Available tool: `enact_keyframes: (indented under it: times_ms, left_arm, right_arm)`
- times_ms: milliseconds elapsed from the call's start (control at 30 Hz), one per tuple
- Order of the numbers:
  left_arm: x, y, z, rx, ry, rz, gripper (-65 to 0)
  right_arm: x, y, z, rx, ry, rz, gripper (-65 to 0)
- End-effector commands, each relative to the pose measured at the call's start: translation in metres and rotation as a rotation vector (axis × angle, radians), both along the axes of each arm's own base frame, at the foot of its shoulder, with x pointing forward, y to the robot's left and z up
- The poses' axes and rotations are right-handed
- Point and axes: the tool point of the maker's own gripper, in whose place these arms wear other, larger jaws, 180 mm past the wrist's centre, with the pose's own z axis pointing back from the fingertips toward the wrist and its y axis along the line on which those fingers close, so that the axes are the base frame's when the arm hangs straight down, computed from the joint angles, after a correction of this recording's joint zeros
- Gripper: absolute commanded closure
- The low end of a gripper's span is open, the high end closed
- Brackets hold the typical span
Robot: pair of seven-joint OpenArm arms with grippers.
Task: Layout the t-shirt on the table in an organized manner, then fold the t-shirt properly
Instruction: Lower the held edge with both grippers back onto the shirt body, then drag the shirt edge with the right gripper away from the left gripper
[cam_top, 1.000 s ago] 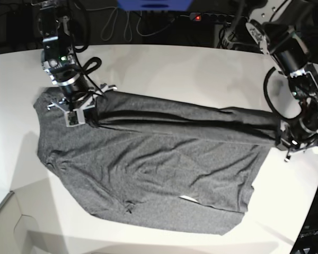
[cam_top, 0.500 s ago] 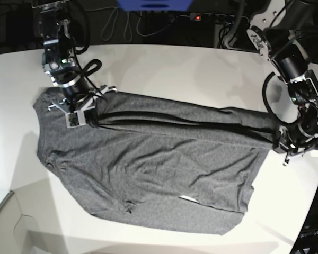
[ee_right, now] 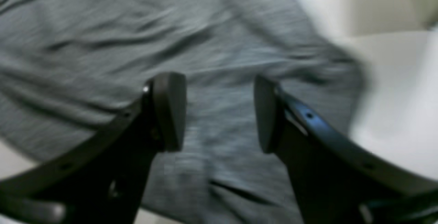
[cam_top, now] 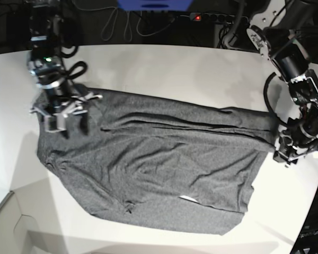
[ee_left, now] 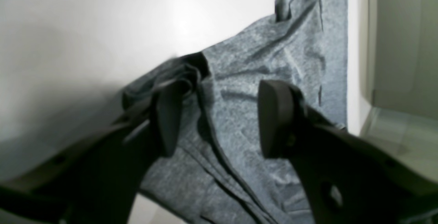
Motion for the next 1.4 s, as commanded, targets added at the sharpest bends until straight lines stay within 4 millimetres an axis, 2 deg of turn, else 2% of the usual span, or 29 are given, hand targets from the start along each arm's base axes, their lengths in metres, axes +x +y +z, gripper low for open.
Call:
enact_keyframes:
  times_ms: [0, 67, 133, 300, 367, 567, 800, 933, 1100, 1233, 1367]
  left_arm:
    - [0.011, 0.012, 0.032, 0.044, -0.085, 0.009, -34.5]
    - [0.001, 0.014, 0.036, 0.087, -0.093, 0.007, -34.5]
    - [-0.007, 0.016, 0.039, 0.118, -0.099, 0.008, -34.5]
    - [-0.028, 0.017, 0.019, 0.125, -0.044, 0.008, -34.6]
    - [-0.033, 0.016, 0.007, 0.111, -0.017, 0.006, -34.6]
    - [-0.041, 0.01, -0.024, 0.048, 0.058, 0.007, -34.6]
    - [-0.042, 0.008, -0.029, 0.035, 0.071, 0.005, -34.6]
    - [-0.045, 0.009, -0.031, 0.036, 0.076, 0.009, -34.6]
    - [-0.046, 0.01, -0.03, 0.039, 0.076, 0.008, -34.6]
    - [-0.046, 0.01, -0.03, 0.039, 0.076, 0.008, -34.6]
    - [-0.046, 0.01, -0.03, 0.039, 0.076, 0.008, -34.6]
  right_arm:
    - [-0.001, -0.006, 0.009, -0.001, -0.033, -0.014, -33.1]
    - [-0.009, -0.019, 0.004, -0.015, -0.013, -0.041, -33.1]
    - [-0.021, -0.021, -0.006, -0.018, 0.023, -0.043, -33.3]
    - [-0.051, 0.008, -0.03, 0.007, 0.115, 0.088, -33.4]
    - [-0.058, 0.009, -0.04, 0.015, 0.143, 0.095, -33.4]
    - [-0.063, 0.004, -0.058, 0.021, 0.189, 0.086, -33.4]
    - [-0.044, -0.001, -0.065, 0.025, 0.185, 0.072, -32.5]
    - [-0.039, -0.003, -0.068, 0.025, 0.19, 0.07, -23.4]
    - [-0.04, -0.005, -0.071, 0.022, 0.199, 0.069, 0.0]
    - [-0.038, -0.005, -0.068, 0.021, 0.192, 0.07, 0.0]
    - [-0.027, -0.011, -0.06, -0.001, 0.167, 0.076, 0.0]
